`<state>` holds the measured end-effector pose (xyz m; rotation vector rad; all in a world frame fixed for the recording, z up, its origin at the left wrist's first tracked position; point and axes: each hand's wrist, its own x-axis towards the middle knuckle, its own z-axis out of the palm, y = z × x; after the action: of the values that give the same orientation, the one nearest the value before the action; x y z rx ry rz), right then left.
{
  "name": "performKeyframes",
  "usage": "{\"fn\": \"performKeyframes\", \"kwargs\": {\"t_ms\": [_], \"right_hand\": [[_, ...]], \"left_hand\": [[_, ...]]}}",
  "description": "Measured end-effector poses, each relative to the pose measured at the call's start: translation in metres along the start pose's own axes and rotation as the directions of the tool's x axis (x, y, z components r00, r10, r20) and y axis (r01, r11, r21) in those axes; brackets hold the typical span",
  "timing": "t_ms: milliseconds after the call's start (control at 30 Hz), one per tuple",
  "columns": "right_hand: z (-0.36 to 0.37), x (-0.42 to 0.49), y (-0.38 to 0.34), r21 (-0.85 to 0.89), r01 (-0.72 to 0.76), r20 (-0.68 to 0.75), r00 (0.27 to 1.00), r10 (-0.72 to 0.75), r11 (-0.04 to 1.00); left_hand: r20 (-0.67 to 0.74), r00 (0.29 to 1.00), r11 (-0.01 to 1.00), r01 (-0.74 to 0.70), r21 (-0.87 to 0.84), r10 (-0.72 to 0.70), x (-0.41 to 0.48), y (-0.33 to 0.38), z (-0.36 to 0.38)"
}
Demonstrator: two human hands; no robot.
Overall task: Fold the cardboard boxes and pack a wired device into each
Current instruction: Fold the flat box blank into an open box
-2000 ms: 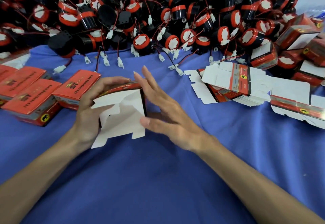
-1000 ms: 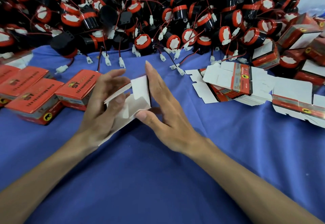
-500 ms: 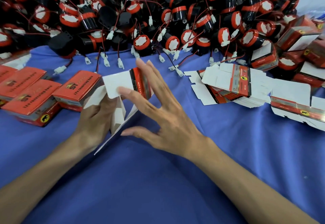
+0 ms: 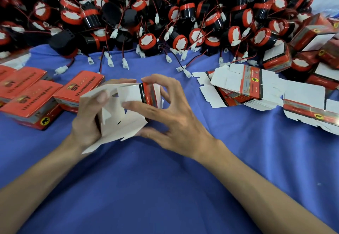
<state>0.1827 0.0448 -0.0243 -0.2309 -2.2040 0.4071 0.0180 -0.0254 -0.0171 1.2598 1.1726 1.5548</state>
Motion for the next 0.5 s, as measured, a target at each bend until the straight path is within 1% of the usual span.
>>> {"fn": "performKeyframes", "kwargs": {"t_ms": [33,67,133,200,267,333,400,500], "right_hand": [[0.001,0.000,0.001,0.027,-0.020,0.006,1.000,0.020,0.999],[0.001,0.000,0.002,0.053,-0.038,0.008,0.999,0.038,0.998],[0.002,0.002,0.002,0.087,-0.059,-0.004,0.998,0.060,0.994],[0.003,0.002,0.002,0.117,-0.095,-0.030,0.995,0.099,0.989],[0.002,0.001,0.002,0.198,-0.171,-0.035,0.983,0.181,0.965],[-0.001,0.000,0.000,0.311,-0.256,-0.027,0.960,0.278,0.915],[-0.004,0.001,0.000,0.389,-0.331,-0.009,0.932,0.363,0.860],[-0.003,0.001,-0.001,0.467,-0.414,0.045,0.894,0.446,0.782]], "left_hand": [[0.015,0.999,0.997,-0.047,-0.054,0.048,0.000,0.000,0.000],[0.000,0.999,0.996,-0.055,-0.075,0.055,0.001,0.000,0.001],[0.015,0.997,0.995,-0.069,-0.076,0.070,0.000,0.004,0.005],[-0.030,0.992,0.993,-0.120,0.012,0.120,0.000,0.001,0.007],[-0.027,0.987,0.983,-0.158,0.093,0.161,0.001,-0.004,0.007],[-0.010,0.975,0.966,-0.219,0.141,0.222,0.003,-0.010,0.005],[-0.022,0.973,0.962,-0.223,0.156,0.229,0.004,-0.016,0.003],[-0.008,0.972,0.942,-0.227,0.246,0.236,0.003,-0.020,0.006]]}}
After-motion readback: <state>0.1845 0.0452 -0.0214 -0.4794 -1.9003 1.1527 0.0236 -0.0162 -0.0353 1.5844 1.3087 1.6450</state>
